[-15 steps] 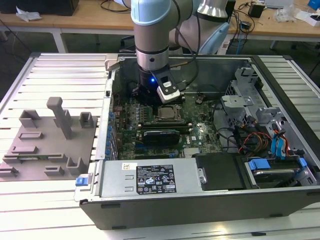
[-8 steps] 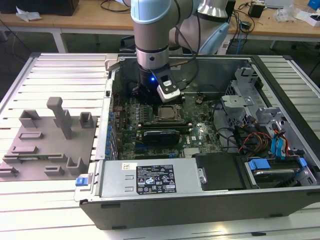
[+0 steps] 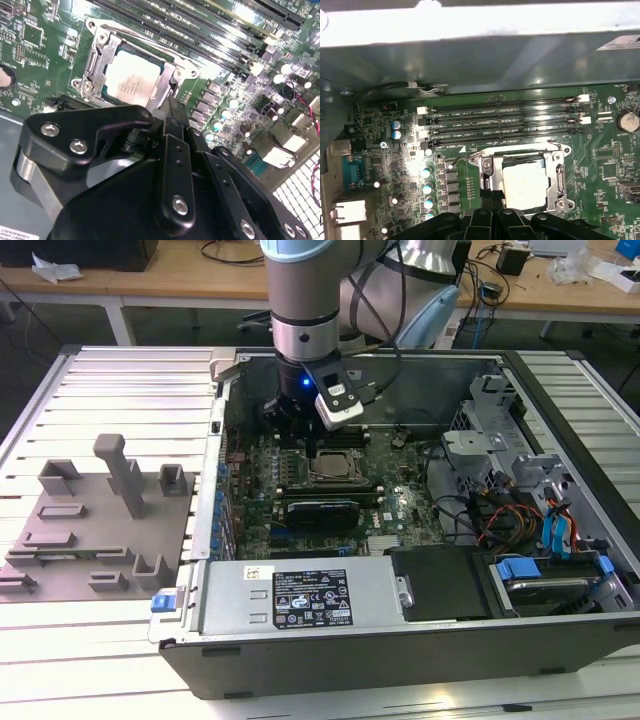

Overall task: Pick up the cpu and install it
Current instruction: 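Close the cpu cover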

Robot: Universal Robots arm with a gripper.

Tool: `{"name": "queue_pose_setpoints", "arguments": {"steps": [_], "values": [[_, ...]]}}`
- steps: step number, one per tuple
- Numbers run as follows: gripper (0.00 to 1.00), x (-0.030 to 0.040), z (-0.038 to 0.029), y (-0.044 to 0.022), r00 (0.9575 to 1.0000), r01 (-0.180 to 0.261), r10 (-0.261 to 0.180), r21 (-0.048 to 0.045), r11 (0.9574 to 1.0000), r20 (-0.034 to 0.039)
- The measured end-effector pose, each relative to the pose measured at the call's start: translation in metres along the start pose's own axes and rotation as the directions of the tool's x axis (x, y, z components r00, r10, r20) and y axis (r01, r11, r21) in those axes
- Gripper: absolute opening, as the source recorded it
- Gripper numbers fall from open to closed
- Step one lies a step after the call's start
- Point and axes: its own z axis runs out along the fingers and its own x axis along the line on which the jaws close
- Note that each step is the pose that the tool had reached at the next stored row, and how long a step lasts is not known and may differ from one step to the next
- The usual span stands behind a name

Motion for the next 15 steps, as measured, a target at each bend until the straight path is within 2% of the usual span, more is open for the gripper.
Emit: {"name": "queue_pose_setpoints", "arguments": {"steps": [4, 6, 8, 9, 12, 15], "values": [[0.11, -0.0155, 0.0012, 0.0013, 1.0000, 0.000, 0.000, 0.0030, 1.0000, -0.0026], [0.11, -0.0295, 0.0022, 0.0025, 1.0000, 0.000, 0.000, 0.0053, 1.0000, -0.0054], [0.11, -0.0383, 0.0029, 0.0033, 1.0000, 0.000, 0.000, 0.0069, 1.0000, -0.0073], [0.11, -0.0408, 0.0031, 0.0035, 1.0000, 0.000, 0.000, 0.0072, 1.0000, -0.0080], [0.11, -0.0415, 0.0022, 0.0035, 1.0000, 0.001, -0.001, 0.0077, 1.0000, -0.0084], [0.11, -0.0421, -0.0057, 0.0036, 1.0000, 0.001, -0.001, 0.0078, 1.0000, -0.0082]]}}
